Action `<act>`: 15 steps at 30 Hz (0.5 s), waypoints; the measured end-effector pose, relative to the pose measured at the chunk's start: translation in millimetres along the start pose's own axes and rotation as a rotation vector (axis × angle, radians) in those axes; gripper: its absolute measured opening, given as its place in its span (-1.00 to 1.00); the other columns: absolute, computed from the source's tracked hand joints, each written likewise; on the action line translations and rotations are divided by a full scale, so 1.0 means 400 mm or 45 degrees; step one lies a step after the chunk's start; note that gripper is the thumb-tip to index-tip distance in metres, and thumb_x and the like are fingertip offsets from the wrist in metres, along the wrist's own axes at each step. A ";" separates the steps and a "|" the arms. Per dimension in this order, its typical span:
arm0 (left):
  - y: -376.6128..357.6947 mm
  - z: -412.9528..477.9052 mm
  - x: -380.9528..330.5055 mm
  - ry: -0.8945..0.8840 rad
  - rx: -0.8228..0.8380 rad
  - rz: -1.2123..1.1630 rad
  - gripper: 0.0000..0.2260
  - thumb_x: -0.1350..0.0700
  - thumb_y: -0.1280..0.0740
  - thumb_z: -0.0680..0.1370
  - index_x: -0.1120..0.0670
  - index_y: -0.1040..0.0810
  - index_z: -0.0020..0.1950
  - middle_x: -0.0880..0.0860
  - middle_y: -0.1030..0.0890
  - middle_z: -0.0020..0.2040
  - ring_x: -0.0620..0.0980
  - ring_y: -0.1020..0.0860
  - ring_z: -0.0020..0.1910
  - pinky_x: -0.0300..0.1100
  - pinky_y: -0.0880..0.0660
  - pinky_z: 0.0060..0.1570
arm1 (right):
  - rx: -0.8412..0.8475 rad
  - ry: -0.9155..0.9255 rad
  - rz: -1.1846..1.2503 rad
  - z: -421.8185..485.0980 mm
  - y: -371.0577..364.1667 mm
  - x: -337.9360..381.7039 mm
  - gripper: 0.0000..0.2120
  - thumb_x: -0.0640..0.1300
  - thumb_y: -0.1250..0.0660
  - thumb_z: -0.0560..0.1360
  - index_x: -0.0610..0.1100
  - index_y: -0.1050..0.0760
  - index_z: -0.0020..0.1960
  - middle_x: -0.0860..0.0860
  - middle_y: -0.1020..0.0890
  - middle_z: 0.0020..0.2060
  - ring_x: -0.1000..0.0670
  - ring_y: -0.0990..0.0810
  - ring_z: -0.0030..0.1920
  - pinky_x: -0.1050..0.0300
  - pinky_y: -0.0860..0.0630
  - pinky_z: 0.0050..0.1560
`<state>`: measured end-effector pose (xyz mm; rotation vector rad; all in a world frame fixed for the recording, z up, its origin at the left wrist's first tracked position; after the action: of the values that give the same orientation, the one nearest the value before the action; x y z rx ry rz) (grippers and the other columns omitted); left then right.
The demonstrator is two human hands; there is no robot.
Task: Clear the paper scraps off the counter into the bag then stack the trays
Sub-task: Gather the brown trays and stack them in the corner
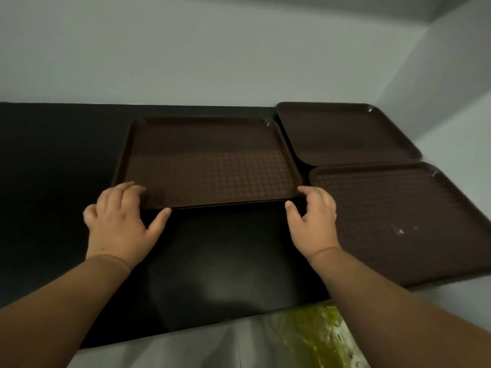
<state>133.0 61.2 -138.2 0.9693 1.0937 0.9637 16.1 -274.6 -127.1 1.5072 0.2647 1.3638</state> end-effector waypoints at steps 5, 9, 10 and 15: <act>0.002 -0.016 -0.014 0.024 0.013 0.102 -0.54 -0.19 -0.30 0.56 0.06 -0.46 0.34 0.14 -0.43 0.35 0.23 -0.35 0.35 0.29 -0.28 0.30 | -0.080 -0.076 -0.037 -0.012 0.176 -0.107 -0.59 0.01 -0.31 0.56 -0.02 -0.42 0.39 0.05 -0.44 0.31 0.00 -0.33 0.37 -0.14 -0.34 0.42; -0.008 -0.100 -0.165 -0.175 -0.198 -0.143 -0.66 -0.03 -0.31 0.58 0.21 -0.53 0.20 0.25 -0.51 0.14 0.30 -0.46 0.14 0.24 -0.38 0.14 | -0.208 -0.353 -0.181 0.010 0.330 -0.302 -0.57 0.01 -0.35 0.52 -0.09 -0.48 0.36 -0.11 -0.52 0.22 -0.20 -0.47 0.27 -0.20 -0.37 0.37; -0.027 -0.131 -0.248 -0.285 -0.165 -0.311 -0.66 -0.03 -0.28 0.58 0.22 -0.54 0.18 0.22 -0.54 0.08 0.23 -0.51 0.07 0.16 -0.42 0.13 | -0.256 -0.449 -0.204 0.007 0.370 -0.354 -0.56 0.00 -0.36 0.51 -0.12 -0.48 0.35 -0.16 -0.53 0.23 -0.24 -0.45 0.28 -0.20 -0.37 0.36; -0.170 -0.264 -0.661 0.034 0.597 -0.964 -0.67 -0.05 -0.31 0.60 0.02 -0.45 0.32 -0.05 -0.57 -0.03 -0.17 -0.55 -0.13 -0.15 -0.53 -0.07 | -0.356 -0.869 -0.322 -0.058 0.512 -0.591 -0.46 -0.02 -0.36 0.50 -0.14 -0.40 0.44 -0.27 -0.35 0.42 -0.32 -0.29 0.43 -0.20 -0.24 0.45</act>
<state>-9.1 -194.3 -153.9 0.7967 1.5856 0.0998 -173.5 -524.1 -114.1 1.5447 -0.1592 0.6029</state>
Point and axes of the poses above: each hand's wrist, its own z-axis towards the middle knuckle, its own y-axis out of the back of the hand, x = y × z, the point moved 6 cm from there along z, towards the middle knuckle
